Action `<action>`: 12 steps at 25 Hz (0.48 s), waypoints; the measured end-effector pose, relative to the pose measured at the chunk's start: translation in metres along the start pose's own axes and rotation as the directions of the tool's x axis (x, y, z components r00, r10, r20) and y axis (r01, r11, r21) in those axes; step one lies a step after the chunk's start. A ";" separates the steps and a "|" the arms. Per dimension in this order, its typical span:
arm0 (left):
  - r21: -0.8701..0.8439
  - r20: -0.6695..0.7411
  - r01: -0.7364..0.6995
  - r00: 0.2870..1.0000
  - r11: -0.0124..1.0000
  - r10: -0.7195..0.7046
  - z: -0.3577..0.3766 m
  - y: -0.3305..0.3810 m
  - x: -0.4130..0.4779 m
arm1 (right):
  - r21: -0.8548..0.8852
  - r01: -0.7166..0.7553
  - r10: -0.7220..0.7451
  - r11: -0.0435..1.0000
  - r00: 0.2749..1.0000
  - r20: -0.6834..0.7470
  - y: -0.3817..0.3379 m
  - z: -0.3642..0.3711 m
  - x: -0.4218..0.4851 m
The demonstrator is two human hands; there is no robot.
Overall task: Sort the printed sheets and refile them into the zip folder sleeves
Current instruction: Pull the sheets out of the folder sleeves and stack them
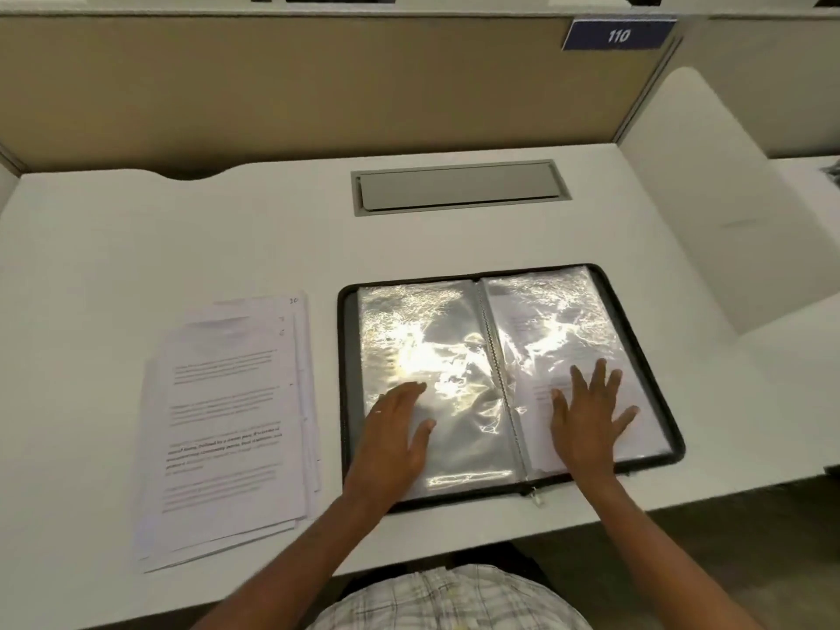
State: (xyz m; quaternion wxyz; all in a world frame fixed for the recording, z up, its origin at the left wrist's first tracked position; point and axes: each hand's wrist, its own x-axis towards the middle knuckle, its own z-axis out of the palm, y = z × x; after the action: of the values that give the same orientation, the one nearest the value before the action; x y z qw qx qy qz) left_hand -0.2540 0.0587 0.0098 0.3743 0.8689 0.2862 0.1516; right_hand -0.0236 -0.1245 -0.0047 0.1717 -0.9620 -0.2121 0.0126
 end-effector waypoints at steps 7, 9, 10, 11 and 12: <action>0.464 0.093 -0.055 0.996 0.884 0.013 0.072 0.014 0.016 | 0.541 -0.017 -0.015 0.841 0.998 0.055 0.037 -0.038 0.016; 0.435 0.083 -0.012 0.996 0.901 -0.027 0.070 0.013 0.016 | 0.723 -0.089 -0.018 0.685 0.990 0.139 0.023 -0.056 0.020; 0.379 0.064 0.017 0.997 0.925 -0.045 0.069 0.016 0.018 | 0.789 -0.152 -0.063 0.596 0.970 0.235 0.015 -0.063 0.020; 0.292 0.012 0.058 0.998 0.955 -0.064 0.067 0.022 0.021 | 0.831 -0.211 -0.144 0.515 0.934 0.327 0.007 -0.069 0.019; 0.158 -0.055 0.121 0.992 0.980 -0.114 0.063 0.035 0.025 | 0.852 -0.255 -0.241 0.458 0.887 0.395 0.001 -0.072 0.016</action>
State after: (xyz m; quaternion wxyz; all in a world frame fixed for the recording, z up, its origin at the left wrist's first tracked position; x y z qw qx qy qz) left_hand -0.1908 0.0188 -0.0059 0.3045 0.8742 0.3568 0.1254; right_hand -0.0011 -0.1423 0.0638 0.5912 -0.6971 -0.2041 0.3505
